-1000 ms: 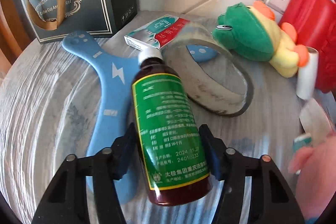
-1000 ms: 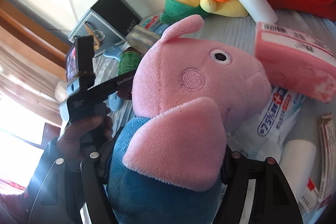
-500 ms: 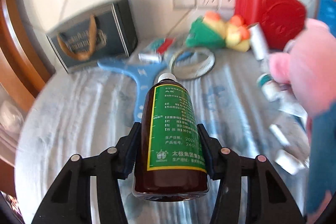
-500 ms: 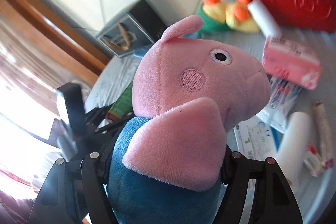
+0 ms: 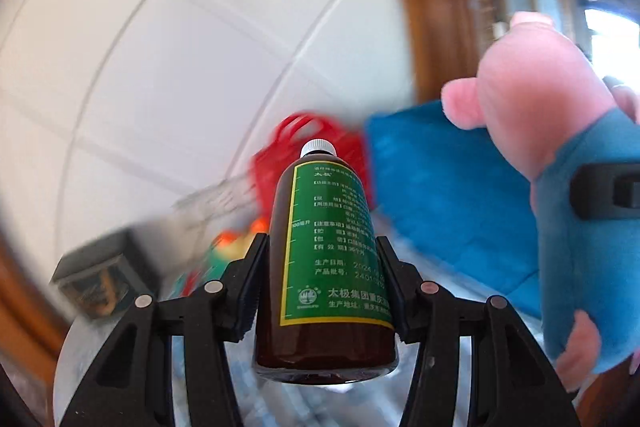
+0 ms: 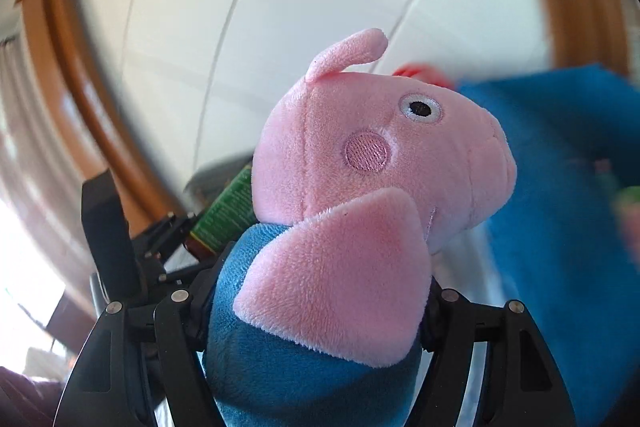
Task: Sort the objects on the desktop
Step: 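Lift the pig plush and brown bottle and carry both toward the blue bin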
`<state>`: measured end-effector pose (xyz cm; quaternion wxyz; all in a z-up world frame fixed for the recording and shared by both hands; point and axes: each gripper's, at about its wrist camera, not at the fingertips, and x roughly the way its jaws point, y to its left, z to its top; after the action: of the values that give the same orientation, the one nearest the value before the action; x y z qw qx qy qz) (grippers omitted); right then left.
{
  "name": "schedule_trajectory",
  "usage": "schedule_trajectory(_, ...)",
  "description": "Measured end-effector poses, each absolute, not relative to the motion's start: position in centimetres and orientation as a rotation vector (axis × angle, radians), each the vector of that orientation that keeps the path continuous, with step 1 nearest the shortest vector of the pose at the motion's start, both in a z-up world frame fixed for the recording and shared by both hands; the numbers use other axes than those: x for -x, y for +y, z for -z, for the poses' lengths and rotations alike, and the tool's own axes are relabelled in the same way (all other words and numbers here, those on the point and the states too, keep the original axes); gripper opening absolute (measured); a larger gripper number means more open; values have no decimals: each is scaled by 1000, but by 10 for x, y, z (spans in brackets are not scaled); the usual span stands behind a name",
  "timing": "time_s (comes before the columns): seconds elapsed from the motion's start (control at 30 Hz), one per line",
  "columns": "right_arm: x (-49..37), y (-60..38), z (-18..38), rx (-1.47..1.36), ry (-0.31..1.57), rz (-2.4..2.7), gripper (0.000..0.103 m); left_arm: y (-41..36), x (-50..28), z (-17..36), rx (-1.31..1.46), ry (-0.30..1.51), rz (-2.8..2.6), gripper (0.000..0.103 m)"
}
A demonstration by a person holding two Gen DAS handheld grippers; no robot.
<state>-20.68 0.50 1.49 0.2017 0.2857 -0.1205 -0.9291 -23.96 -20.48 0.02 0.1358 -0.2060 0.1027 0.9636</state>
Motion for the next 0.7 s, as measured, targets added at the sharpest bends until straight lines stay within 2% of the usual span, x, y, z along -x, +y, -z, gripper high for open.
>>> schedule_trajectory(0.13,179,93,-59,-734,-412,2797,73,-109,241,-39,452,341,-2651,51)
schedule_trajectory(0.27,204,158,-86,-765,-396,2930,75,-8,270,-65,436,319,-2586,52)
schedule_trajectory(0.43,263,227,-91,-912,-403,3074,88,64,298,-86,399,365,-2648,53)
schedule_trajectory(0.5,265,251,-93,-912,-482,3045,89,72,306,-91,403,394,-2684,66)
schedule_trajectory(0.53,263,255,-94,-897,-488,3028,89,75,306,-93,391,402,-2704,69)
schedule_trajectory(0.6,259,259,-96,-859,-468,3021,91,77,302,-96,353,410,-2755,82)
schedule_trajectory(0.7,246,258,-96,-801,-436,3011,100,77,299,-92,361,408,-2819,83)
